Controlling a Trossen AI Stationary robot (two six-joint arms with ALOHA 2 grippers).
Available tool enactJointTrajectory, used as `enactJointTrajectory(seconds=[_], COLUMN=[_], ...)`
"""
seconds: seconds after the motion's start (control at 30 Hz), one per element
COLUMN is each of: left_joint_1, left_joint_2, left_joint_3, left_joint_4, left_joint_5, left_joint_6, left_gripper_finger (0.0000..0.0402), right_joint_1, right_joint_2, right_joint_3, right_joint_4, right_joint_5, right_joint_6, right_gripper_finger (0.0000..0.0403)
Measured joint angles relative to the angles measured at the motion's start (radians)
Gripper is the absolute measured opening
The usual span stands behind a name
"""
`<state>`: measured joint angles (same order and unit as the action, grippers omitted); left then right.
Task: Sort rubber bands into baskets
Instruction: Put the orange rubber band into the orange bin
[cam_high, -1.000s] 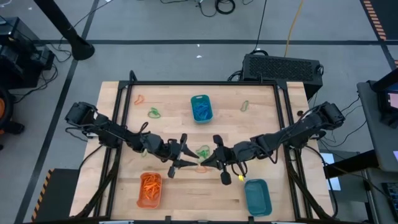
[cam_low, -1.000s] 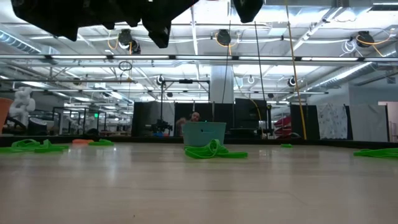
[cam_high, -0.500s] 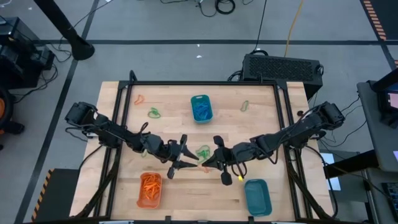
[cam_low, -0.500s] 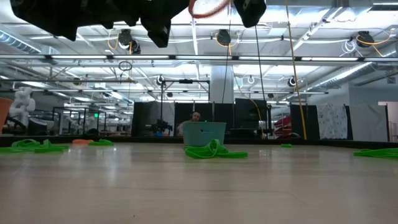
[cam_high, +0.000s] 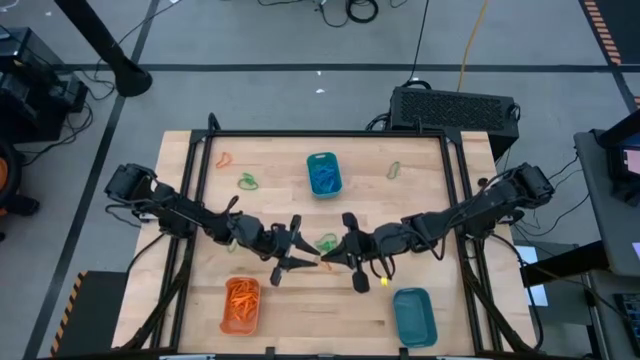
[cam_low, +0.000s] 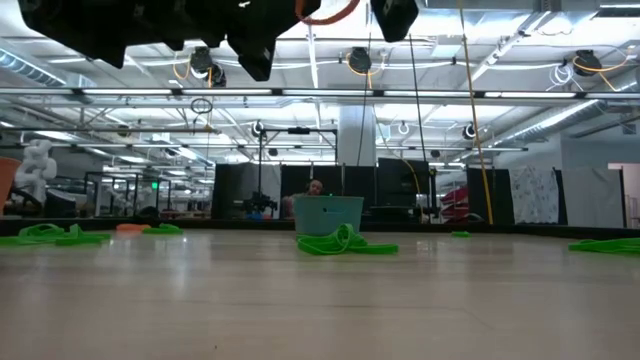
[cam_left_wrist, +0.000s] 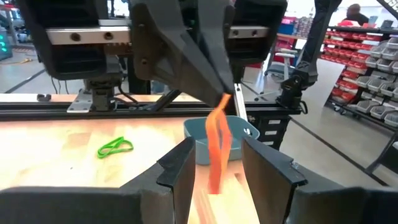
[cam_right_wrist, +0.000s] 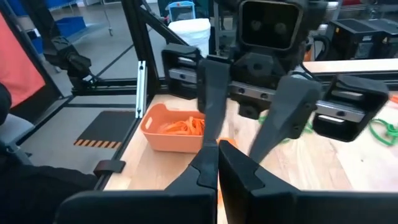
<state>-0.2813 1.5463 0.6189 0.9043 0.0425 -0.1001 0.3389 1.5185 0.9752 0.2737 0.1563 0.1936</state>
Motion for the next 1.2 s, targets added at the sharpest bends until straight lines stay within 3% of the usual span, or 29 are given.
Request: enactJointTrajectory(seconds=[0.2, 0.4, 0.57, 0.73, 0.9, 1.0, 1.07, 1.2], left_joint_1=[0.0, 0.0, 0.0, 0.0, -0.007, -0.032, -0.058, -0.145], left_joint_2=[0.0, 0.0, 0.0, -0.008, -0.074, -0.146, -0.202, -0.302], left_joint_3=[0.0, 0.0, 0.0, 0.0, -0.001, -0.001, -0.001, -0.001], left_joint_4=[-0.002, -0.009, -0.009, -0.033, -0.183, -0.331, -0.484, -0.834], left_joint_5=[0.0, -0.006, -0.019, -0.02, -0.009, 0.07, 0.132, 0.145], left_joint_6=[0.002, 0.053, 0.055, 0.054, 0.004, -0.053, -0.119, -0.298], left_gripper_finger=[0.0117, 0.0016, 0.0006, 0.0004, 0.0004, 0.0003, 0.0003, 0.0003], right_joint_1=[-0.007, -0.006, -0.006, -0.006, -0.005, -0.001, 0.007, 0.04], right_joint_2=[0.0, 0.0, 0.0, -0.004, -0.011, -0.011, -0.011, -0.011], right_joint_3=[0.0, 0.0, 0.0, 0.0, 0.0, 0.001, 0.001, 0.001], right_joint_4=[-0.001, -0.001, -0.002, -0.008, -0.03, -0.067, -0.088, -0.143], right_joint_5=[0.0, -0.001, -0.001, -0.001, -0.001, -0.002, -0.004, -0.006], right_joint_6=[0.0, 0.002, 0.003, 0.003, 0.004, 0.026, 0.064, 0.105], right_gripper_finger=[0.0, 0.0, 0.0004, 0.0048, 0.0113, 0.0145, 0.016, 0.018])
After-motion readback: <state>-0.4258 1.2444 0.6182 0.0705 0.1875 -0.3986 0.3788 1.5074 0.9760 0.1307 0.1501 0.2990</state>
